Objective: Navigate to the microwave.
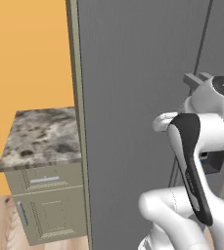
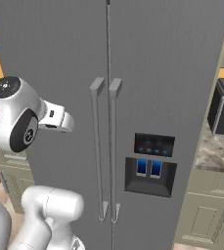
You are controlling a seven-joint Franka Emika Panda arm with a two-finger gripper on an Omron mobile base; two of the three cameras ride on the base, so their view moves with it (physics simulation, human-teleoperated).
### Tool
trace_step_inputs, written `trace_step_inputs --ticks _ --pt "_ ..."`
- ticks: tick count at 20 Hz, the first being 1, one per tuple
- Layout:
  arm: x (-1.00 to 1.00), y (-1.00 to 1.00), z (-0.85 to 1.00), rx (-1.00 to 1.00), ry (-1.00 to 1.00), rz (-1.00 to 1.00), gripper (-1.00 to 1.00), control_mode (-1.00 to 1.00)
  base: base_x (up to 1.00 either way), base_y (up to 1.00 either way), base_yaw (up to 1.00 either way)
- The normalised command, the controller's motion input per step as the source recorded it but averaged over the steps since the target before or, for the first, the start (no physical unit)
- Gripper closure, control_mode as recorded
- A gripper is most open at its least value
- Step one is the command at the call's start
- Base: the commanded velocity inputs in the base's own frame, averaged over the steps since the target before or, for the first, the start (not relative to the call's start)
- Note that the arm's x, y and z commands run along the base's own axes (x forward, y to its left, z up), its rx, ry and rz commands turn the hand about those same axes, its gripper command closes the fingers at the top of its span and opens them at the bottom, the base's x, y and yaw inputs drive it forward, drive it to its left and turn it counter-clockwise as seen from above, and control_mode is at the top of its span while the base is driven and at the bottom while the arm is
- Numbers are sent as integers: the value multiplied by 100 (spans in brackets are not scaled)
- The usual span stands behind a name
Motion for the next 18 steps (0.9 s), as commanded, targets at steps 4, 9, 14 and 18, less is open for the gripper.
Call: trace_step_inputs --ticks 4,9,14,18 --pt "-8 -7 4 0 -8 0 -100 100 -35 -51 0" --pt "0 0 0 0 0 0 -100 100 -68 -100 0" --pt "0 0 0 0 0 0 -100 100 -39 -100 0" --pt "0 0 0 0 0 0 -100 100 -4 -100 -8"
